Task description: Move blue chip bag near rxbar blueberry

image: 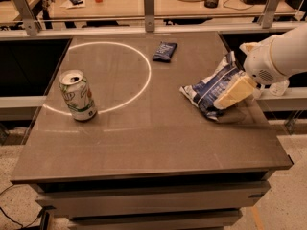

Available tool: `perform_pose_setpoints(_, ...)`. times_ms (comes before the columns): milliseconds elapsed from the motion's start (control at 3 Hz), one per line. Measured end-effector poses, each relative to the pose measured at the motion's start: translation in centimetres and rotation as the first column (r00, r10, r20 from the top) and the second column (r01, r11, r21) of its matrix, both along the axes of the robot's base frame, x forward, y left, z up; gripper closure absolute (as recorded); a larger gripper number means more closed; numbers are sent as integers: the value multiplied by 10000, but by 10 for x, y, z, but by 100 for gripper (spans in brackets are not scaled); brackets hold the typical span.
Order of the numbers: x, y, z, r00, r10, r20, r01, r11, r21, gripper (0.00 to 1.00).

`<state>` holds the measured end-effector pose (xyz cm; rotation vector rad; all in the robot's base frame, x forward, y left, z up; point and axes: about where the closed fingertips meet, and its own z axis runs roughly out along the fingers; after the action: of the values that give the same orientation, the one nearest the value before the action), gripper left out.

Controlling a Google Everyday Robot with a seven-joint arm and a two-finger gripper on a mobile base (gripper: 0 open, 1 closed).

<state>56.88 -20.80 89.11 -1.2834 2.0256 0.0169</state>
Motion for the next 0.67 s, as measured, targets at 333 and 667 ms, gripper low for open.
perform_pose_setpoints(333, 9, 12, -10, 9994, 349, -19, -349, 9994, -32, 16)
perform_pose_setpoints(667, 13, 21, -7, 9971, 739, 180, -740, 9973, -4, 40)
